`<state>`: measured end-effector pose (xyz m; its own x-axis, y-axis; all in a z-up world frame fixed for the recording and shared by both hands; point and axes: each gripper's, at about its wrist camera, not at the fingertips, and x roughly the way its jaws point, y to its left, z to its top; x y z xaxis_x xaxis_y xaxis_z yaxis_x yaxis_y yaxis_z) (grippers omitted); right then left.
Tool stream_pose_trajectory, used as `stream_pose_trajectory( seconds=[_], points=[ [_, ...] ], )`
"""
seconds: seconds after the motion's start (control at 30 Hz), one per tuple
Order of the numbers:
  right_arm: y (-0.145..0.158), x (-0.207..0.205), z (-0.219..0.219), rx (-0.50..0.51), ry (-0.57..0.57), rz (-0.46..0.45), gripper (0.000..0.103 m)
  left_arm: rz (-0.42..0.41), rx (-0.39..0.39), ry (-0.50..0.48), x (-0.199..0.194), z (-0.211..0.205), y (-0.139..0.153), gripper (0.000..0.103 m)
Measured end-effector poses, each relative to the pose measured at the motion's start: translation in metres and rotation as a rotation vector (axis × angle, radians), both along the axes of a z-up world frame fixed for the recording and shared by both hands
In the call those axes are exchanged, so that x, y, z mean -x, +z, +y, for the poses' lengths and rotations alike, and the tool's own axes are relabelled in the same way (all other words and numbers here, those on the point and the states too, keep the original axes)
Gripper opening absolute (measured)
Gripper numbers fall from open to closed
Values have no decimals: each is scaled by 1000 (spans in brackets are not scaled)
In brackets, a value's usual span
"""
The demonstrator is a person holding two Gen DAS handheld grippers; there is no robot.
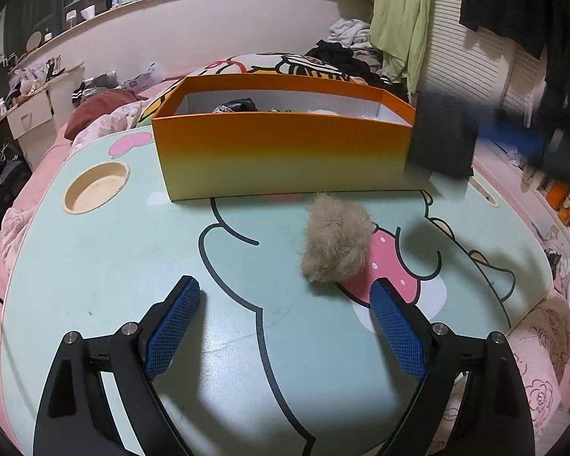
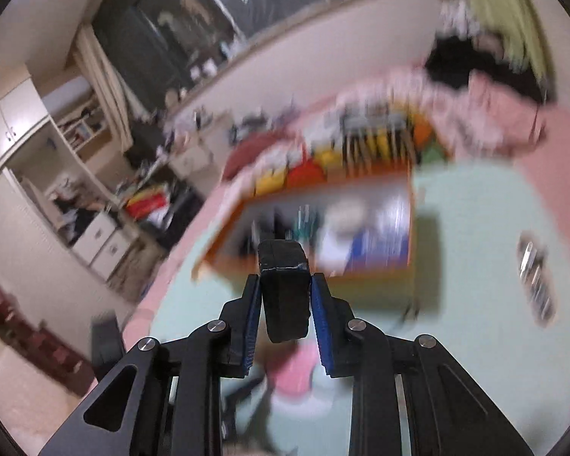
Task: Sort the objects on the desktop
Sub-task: 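Grasp the black case in the box with the right gripper, place it on the table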
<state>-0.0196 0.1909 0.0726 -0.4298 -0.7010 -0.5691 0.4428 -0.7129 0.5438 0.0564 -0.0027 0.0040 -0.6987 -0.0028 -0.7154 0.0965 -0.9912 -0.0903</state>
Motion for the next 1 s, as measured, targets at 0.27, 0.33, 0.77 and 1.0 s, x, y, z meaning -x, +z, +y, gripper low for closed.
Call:
stream_pose_trajectory(
  seconds=[0.27,0.33,0.77,1.0],
  points=[
    [-40,26,9,76,-62,-103,45,5,-7,17,-1,0,0,91],
    [-33,15,18,84,-80,-61,65,10,-18,23,-2,-1,0,91],
    [-60,-16,-26,-374,-54,98,69,155,-135,62,-12,-23,39,83],
    [-60,-21,-27,-370,-48,110,74,-150,-311,-11,96,-39,91,45]
  ],
)
